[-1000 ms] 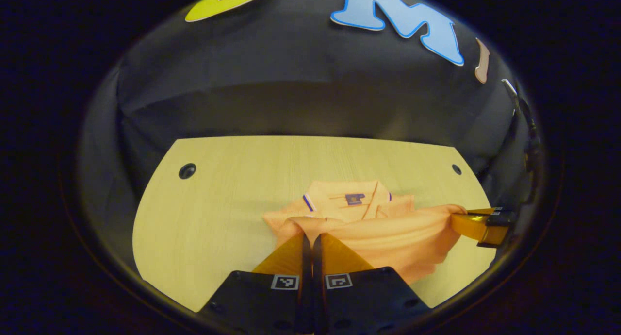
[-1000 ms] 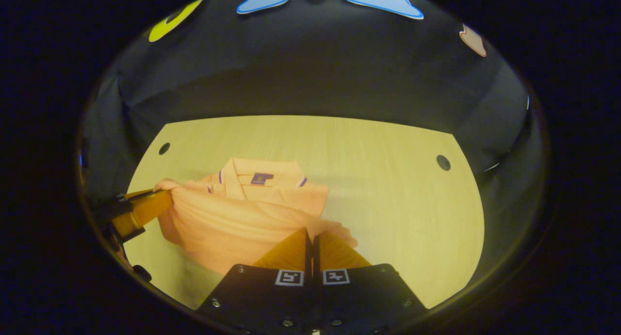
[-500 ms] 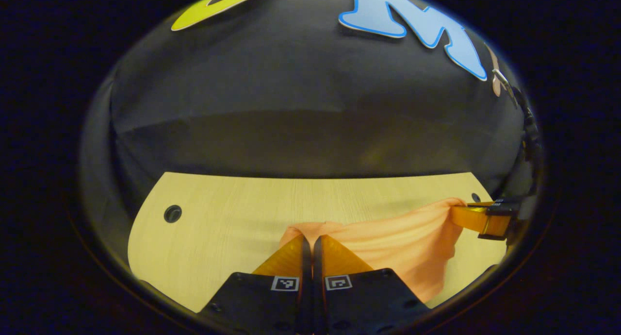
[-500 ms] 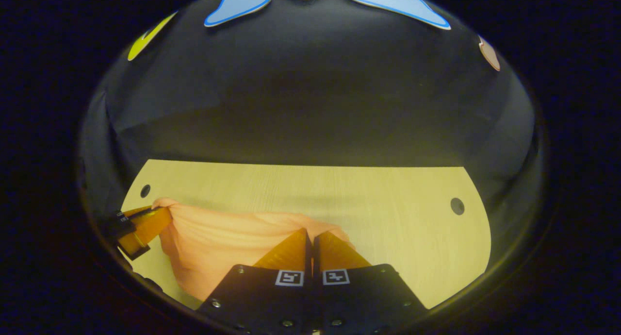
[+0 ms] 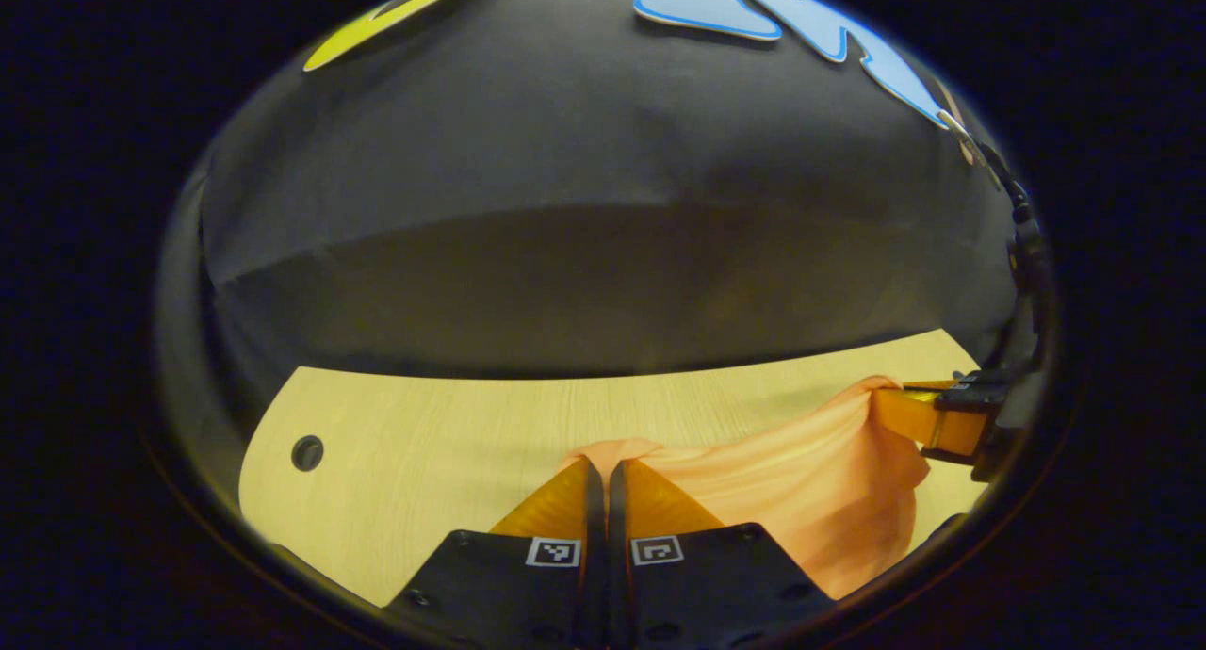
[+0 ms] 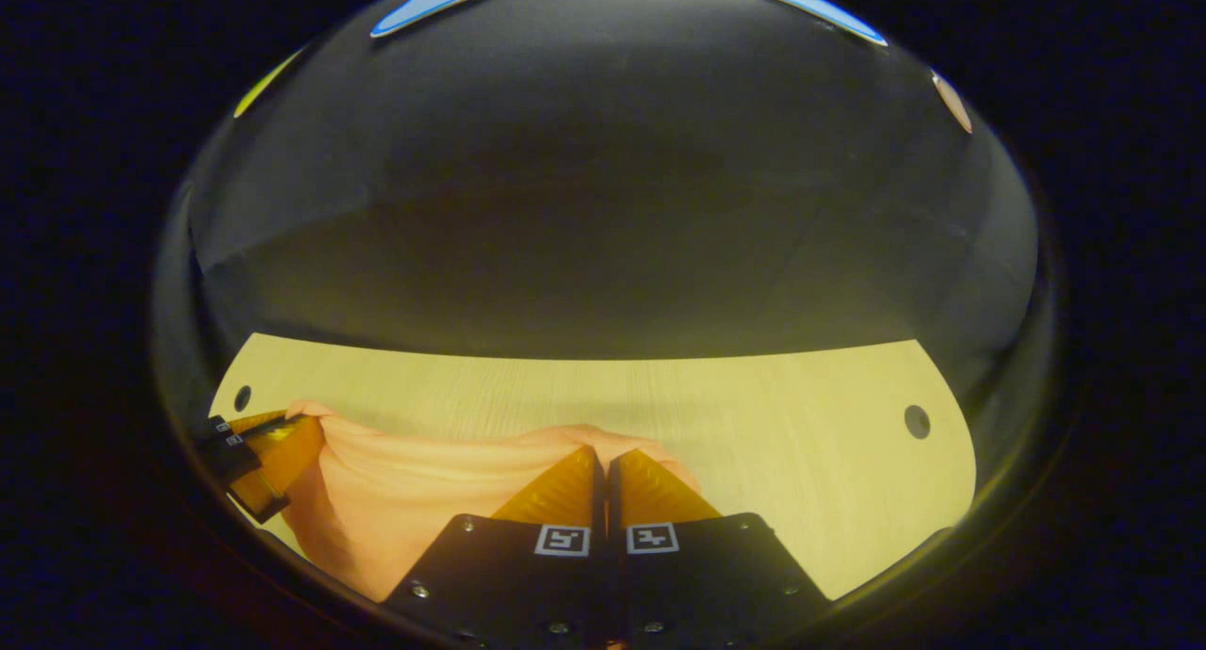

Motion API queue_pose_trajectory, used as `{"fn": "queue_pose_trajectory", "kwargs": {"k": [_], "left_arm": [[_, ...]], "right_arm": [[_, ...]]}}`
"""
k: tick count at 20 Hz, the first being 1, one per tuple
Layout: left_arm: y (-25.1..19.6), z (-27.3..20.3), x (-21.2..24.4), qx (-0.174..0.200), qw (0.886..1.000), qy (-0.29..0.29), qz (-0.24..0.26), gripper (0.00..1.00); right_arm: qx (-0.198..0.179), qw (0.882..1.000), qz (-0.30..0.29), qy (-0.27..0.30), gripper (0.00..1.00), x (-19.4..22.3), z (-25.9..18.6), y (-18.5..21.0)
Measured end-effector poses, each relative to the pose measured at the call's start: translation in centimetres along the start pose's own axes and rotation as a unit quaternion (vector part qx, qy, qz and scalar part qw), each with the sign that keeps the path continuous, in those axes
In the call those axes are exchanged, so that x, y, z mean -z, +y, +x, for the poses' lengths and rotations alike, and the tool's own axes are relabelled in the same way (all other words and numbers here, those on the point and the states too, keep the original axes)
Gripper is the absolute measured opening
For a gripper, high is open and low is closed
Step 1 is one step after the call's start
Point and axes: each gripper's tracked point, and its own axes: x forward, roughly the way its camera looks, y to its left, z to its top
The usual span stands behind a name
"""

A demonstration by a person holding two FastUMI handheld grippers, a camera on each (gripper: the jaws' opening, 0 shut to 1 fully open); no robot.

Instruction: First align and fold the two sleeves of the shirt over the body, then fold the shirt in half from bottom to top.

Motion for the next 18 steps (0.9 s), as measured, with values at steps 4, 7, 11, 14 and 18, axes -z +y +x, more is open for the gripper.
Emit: {"fn": "queue_pose_trajectory", "kwargs": {"k": [4, 7, 11, 14, 18], "left_arm": [[-0.6, 1.0, 1.1, -0.001, 1.000, 0.016, 0.003, 0.06], [-1.0, 0.7, 0.7, 0.008, 1.000, 0.009, -0.005, 0.12], [-1.3, -0.5, 0.4, 0.001, 1.000, 0.012, 0.006, 0.63], [-1.7, -1.9, -0.7, 0.009, 1.000, 0.010, -0.010, 0.92], [-2.1, -5.6, -1.5, 0.008, 1.000, 0.005, -0.014, 0.92]], "right_arm": [[0.007, 1.000, -0.009, 0.013, 0.00, -0.3, -0.4, 0.0], [0.000, 1.000, -0.012, 0.012, 0.03, -0.4, -0.7, 0.2], [-0.002, 1.000, -0.001, 0.009, 0.62, -1.0, -2.8, 0.0], [0.001, 1.000, 0.003, 0.000, 0.74, -1.4, -3.7, -0.2], [-0.001, 1.000, 0.004, -0.013, 0.74, -1.4, -7.0, -0.5]]}}
